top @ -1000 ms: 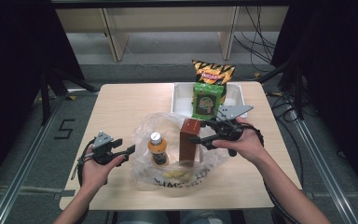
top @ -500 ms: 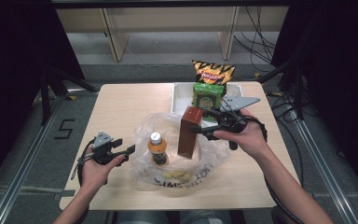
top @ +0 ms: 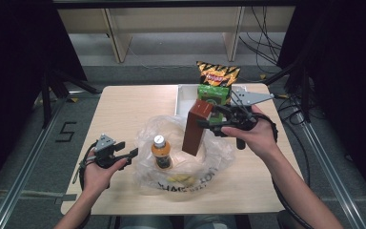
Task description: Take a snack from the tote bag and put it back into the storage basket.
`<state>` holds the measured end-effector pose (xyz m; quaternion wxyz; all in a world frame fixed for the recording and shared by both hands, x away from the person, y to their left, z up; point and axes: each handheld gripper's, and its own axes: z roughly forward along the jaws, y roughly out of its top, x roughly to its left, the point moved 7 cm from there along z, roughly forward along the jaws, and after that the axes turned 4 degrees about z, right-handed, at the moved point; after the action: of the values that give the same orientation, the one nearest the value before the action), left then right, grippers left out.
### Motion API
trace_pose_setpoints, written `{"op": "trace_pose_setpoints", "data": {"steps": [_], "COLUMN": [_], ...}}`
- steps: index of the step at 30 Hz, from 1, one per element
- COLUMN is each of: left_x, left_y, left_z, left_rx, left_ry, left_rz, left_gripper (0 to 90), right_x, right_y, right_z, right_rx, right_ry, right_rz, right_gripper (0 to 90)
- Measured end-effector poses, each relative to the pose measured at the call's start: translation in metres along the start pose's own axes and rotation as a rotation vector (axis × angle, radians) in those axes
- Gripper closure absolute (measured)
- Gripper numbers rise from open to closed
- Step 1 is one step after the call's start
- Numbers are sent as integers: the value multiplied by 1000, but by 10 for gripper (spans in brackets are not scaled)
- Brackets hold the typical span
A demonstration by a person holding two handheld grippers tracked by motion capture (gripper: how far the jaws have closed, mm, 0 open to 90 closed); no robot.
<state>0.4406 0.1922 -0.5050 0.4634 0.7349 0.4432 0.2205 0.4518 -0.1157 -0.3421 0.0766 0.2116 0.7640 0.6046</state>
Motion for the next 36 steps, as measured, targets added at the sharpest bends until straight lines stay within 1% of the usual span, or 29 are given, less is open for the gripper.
{"op": "trace_pose_setpoints", "data": {"steps": [1,2,3,4,5,7,8,10,11,12,14,16,18,19,20,21,22,23,24,25,26,27,28,29,30,32,33,34,36], "left_x": [0,0,0,0,0,-1,-1,-1,-1,-1,0,0,0,0,0,0,-1,-1,-1,-1,0,0,0,0,0,1,0,0,0], "left_y": [0,0,-1,-1,-1,0,0,0,0,0,-1,-1,0,0,0,0,0,0,0,0,0,-1,-1,0,1,1,1,0,0], "left_z": [0,0,0,0,1,1,1,1,2,1,1,1,1,1,1,1,2,2,2,2,2,2,1,1,1,1,1,1,1], "left_rx": [1,1,2,2,0,1,2,1,0,-1,1,2,0,-2,-2,0,0,-2,-3,-3,-2,1,2,-1,-5,-10,-7,-4,-2], "left_ry": [0,0,0,-1,-5,-4,-6,-8,-9,-7,-7,-7,-4,-6,-4,-6,-6,-8,-9,-8,-6,-3,-3,-5,-3,1,1,-1,-4], "left_rz": [1,-2,-2,-1,-1,-2,1,-6,-6,2,2,4,1,3,1,2,2,-7,-7,-3,0,-1,0,3,0,-6,-5,-4,-1], "left_gripper": [342,342,342,342,342,342,342,342,342,342,342,342,342,343,342,343,343,342,342,342,343,343,343,343,343,343,343,343,343], "right_x": [0,1,-1,-1,-2,-2,-5,-6,-6,-8,-9,-12,-14,-15,-18,-18,-21,-24,-24,-26,-29,-31,-32,-33,-34,-37,-37,-38,-40], "right_y": [2,3,6,8,10,15,19,24,26,29,33,35,38,38,40,40,41,41,42,42,43,43,43,44,44,44,44,44,44], "right_z": [0,-2,-3,-5,-7,-11,-12,-17,-19,-20,-23,-27,-31,-33,-35,-36,-38,-40,-42,-43,-45,-46,-47,-47,-49,-50,-50,-50,-50], "right_rx": [-11,-4,-13,-20,-28,-39,-54,-63,-66,-75,-87,-93,-100,-105,-117,-113,-122,-126,-128,-131,-134,-137,-134,-136,-135,-137,-130,-128,-131], "right_ry": [1,-3,-4,-5,-19,-26,-35,-47,-48,-57,-65,-75,-94,-103,-115,-117,-131,-142,-147,-160,-167,-180,-183,-182,-201,-219,-221,-226,-245], "right_rz": [3,30,18,23,20,41,22,34,47,35,55,52,61,74,71,87,83,73,95,107,93,103,96,104,100,89,113,104,106], "right_gripper": [388,388,388,389,389,389,389,389,389,390,390,390,390,390,390,390,390,390,390,390,390,390,390,390,390,390,390,390,390]}}
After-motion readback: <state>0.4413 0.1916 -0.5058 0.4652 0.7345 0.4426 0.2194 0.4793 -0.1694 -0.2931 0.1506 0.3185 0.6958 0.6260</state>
